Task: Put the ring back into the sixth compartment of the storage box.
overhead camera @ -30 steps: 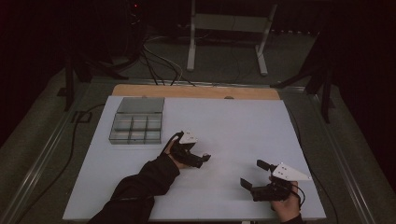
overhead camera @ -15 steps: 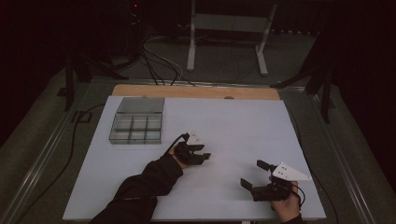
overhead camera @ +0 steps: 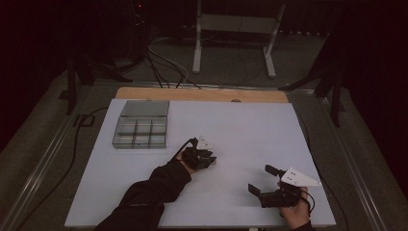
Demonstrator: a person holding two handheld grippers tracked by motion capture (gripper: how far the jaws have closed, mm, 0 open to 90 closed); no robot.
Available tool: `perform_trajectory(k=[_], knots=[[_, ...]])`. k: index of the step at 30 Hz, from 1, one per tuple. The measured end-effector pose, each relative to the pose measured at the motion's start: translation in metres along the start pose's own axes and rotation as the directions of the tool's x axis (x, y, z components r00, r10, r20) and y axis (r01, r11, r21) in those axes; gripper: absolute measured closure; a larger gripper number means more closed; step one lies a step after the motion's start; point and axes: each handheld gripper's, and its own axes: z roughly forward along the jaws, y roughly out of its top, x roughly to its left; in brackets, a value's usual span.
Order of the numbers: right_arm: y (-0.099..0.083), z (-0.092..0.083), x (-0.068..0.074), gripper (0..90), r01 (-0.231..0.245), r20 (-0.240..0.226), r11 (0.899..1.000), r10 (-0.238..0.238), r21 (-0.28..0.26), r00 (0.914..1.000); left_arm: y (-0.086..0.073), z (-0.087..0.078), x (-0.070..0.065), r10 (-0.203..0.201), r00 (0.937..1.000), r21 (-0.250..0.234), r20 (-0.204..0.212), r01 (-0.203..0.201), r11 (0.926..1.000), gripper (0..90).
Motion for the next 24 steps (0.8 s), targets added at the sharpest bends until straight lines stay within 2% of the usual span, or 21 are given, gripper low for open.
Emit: perform_trajectory(k=[6,11,13,19,24], knots=[[0.000,0.000,0.000,0.0,0.001,0.000,1.000,-0.001,0.000,1.0000,-0.001,0.002,-0.002,-0.001,0.9995,0.012,-0.031,0.001,0.9999,77.3],[0.000,0.000,0.000,0.0,0.006,0.004,1.000,-0.006,0.002,1.0000,-0.001,0.003,-0.008,0.037,0.9977,0.019,-0.056,-0.036,0.9992,82.3],[0.000,0.000,0.001,0.0,0.007,0.008,1.000,-0.007,-0.003,0.9999,0.000,0.003,-0.013,0.065,0.9949,0.030,-0.078,-0.062,0.9976,85.4],[0.000,0.000,0.001,0.0,0.006,0.008,1.000,-0.006,-0.001,1.0000,0.001,0.004,-0.016,0.057,0.9935,0.039,-0.098,-0.054,0.9978,87.3],[0.000,0.000,0.001,0.0,0.005,0.006,1.000,-0.005,0.001,1.0000,0.003,0.004,-0.015,0.045,0.9947,0.051,-0.092,-0.041,0.9979,87.7]])
